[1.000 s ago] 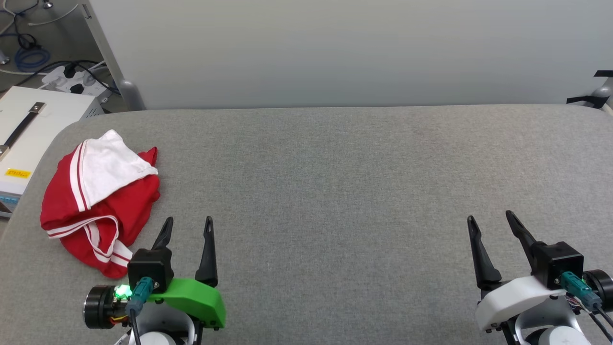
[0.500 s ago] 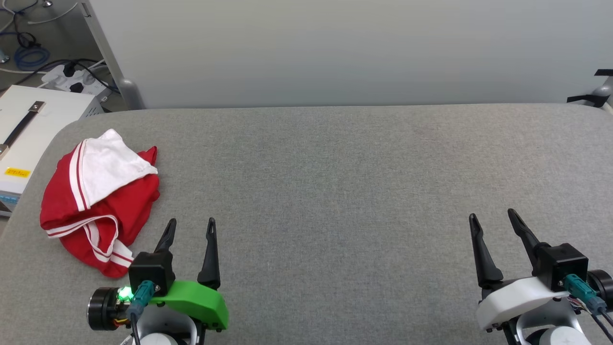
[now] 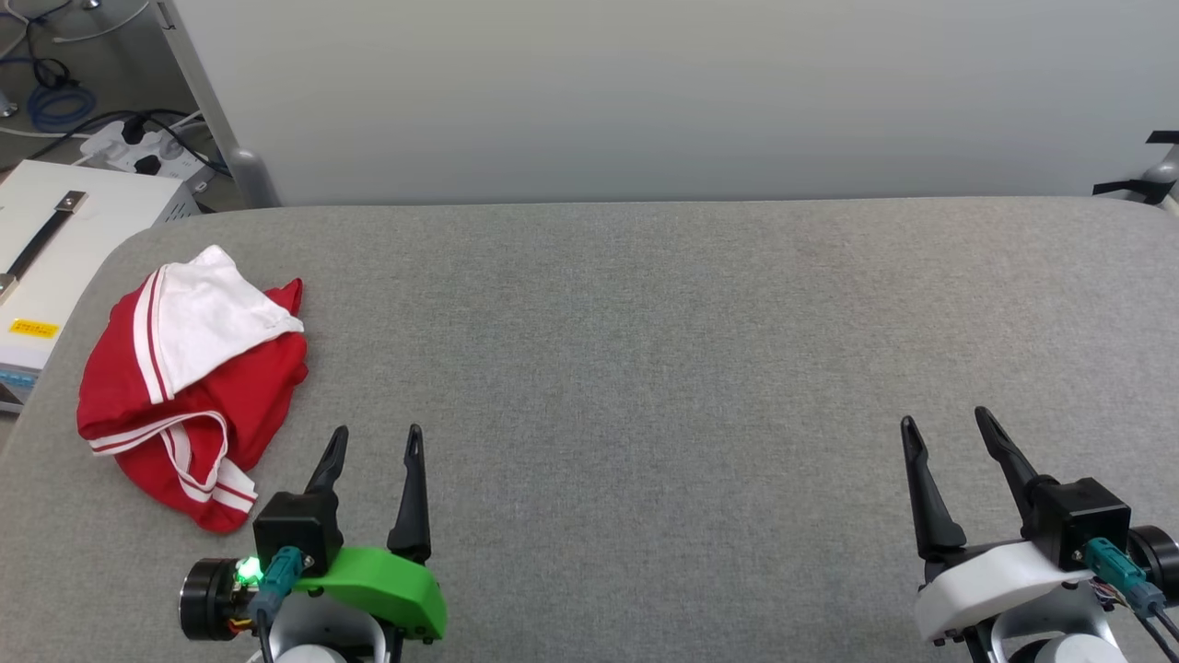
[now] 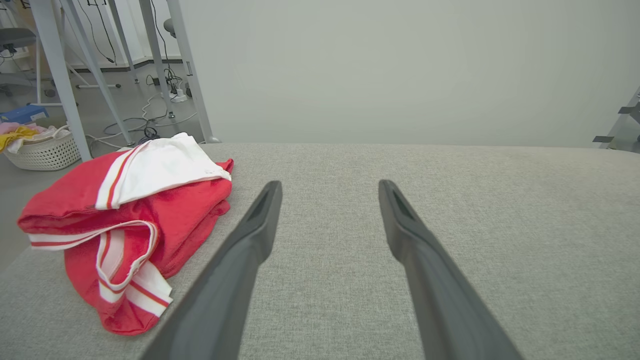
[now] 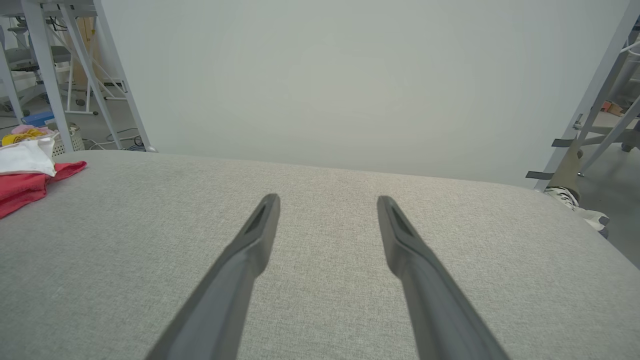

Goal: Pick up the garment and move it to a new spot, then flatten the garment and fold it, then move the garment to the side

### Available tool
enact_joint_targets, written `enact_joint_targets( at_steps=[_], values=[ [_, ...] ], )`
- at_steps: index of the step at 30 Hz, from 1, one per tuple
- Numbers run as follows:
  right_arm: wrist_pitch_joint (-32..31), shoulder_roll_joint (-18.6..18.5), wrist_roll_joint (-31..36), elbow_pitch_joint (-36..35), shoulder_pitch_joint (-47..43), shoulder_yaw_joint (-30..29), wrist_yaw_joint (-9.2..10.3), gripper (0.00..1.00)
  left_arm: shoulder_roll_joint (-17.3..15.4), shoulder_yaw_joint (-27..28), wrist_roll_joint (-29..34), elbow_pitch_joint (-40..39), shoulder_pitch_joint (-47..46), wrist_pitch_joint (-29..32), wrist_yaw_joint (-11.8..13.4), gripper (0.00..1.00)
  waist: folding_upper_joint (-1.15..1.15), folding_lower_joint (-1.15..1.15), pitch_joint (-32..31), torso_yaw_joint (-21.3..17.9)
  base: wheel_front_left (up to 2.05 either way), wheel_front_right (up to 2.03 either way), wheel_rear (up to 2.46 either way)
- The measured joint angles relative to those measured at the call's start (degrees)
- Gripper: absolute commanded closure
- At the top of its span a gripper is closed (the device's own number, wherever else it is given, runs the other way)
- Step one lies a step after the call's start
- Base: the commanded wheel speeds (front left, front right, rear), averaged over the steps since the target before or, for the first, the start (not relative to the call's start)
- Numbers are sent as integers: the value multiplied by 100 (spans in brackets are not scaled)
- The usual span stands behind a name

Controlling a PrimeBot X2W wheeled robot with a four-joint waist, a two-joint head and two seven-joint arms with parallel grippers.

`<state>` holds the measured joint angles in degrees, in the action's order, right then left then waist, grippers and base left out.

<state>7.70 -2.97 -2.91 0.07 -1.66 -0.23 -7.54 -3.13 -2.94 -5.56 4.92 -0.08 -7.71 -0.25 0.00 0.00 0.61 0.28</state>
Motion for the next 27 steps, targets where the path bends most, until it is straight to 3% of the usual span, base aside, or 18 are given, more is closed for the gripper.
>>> enact_joint_targets(
  at_steps=[11, 27],
  values=[
    [132, 0, -52, 11, -4, 14, 0, 0, 0, -34, -55, 68, 0, -134, 1, 0, 0, 0, 27, 54, 0, 0, 0],
    [336, 1, -110, 63, -57, 359, 0, 0, 1, -90, -211, 212, 0, -343, 57, 0, 0, 0, 66, 687, 0, 0, 0]
  ],
)
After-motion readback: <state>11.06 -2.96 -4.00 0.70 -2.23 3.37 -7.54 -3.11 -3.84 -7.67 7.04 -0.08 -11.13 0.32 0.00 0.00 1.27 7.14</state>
